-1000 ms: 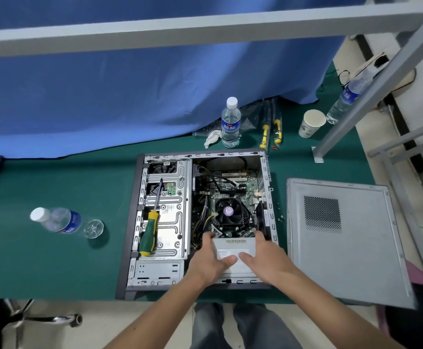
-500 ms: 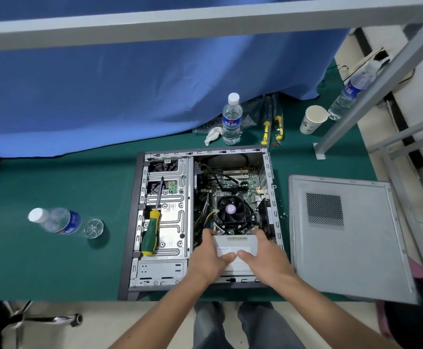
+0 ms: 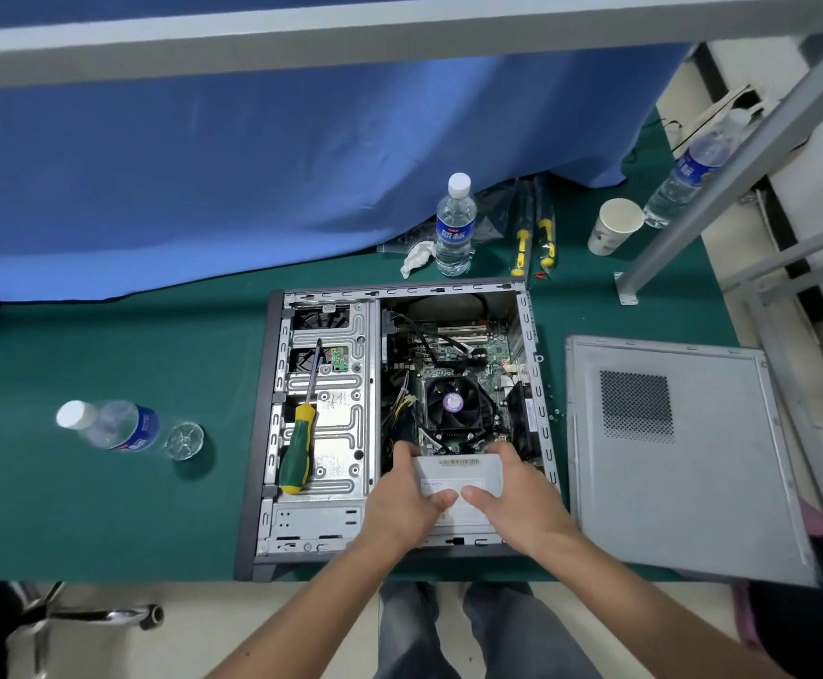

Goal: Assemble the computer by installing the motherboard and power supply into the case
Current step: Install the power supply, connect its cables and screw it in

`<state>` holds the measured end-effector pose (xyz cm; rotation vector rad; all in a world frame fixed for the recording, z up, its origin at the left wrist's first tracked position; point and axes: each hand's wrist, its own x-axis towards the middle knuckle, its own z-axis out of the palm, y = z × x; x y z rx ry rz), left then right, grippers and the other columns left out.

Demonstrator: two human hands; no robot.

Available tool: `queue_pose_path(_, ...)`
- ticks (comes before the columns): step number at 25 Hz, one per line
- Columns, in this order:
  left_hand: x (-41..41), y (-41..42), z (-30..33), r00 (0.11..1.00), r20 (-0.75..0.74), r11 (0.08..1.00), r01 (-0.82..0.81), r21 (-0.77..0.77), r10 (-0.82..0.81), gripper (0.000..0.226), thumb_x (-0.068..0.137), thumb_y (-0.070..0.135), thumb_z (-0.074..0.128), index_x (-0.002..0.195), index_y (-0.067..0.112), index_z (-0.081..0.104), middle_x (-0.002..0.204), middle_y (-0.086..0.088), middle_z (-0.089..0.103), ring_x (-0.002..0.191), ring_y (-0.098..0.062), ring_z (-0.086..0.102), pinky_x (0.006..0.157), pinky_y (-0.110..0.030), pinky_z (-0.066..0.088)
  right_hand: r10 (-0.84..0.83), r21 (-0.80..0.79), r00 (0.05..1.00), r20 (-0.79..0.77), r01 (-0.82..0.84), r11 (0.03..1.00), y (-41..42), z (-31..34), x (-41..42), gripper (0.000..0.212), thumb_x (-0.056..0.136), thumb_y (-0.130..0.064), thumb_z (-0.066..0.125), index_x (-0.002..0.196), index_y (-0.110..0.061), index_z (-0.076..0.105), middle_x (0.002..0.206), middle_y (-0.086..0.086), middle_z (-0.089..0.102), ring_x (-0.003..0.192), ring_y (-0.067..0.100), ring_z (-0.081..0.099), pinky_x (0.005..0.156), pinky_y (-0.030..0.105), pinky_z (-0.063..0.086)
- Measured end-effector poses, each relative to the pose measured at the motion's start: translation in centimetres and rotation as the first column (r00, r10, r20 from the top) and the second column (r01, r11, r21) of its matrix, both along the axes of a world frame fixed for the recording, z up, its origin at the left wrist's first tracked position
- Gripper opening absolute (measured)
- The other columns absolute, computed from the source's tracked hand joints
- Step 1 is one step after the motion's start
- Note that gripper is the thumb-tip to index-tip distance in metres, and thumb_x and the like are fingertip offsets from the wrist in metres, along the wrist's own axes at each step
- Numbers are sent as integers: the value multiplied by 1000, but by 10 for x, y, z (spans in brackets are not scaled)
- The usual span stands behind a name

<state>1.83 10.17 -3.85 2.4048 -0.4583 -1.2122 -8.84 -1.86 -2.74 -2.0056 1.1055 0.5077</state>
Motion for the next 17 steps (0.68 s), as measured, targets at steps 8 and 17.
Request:
queue_pose_path(8, 11, -6, -1, 990, -128, 998, 57, 37, -52, 58, 85, 40, 75, 120, 29, 30, 102, 7, 61, 84, -13, 62, 61, -20, 42, 27, 195, 999, -46, -18, 981, -11, -2, 4, 63, 87, -50, 64, 138, -35, 30, 126, 1, 55, 100, 20, 62, 92, 39, 51)
queue_pose_path(17, -1, 4, 3, 988, -145, 997, 37, -63, -46, 48, 89, 25, 73, 119, 22, 36, 117, -4, 62, 102, -20, 61, 86, -35, 54, 16, 234, 1000, 19, -20, 972, -5, -6, -5, 46, 90, -39, 67, 124, -37, 37, 113, -5, 62, 92, 14, 64, 87, 41, 53)
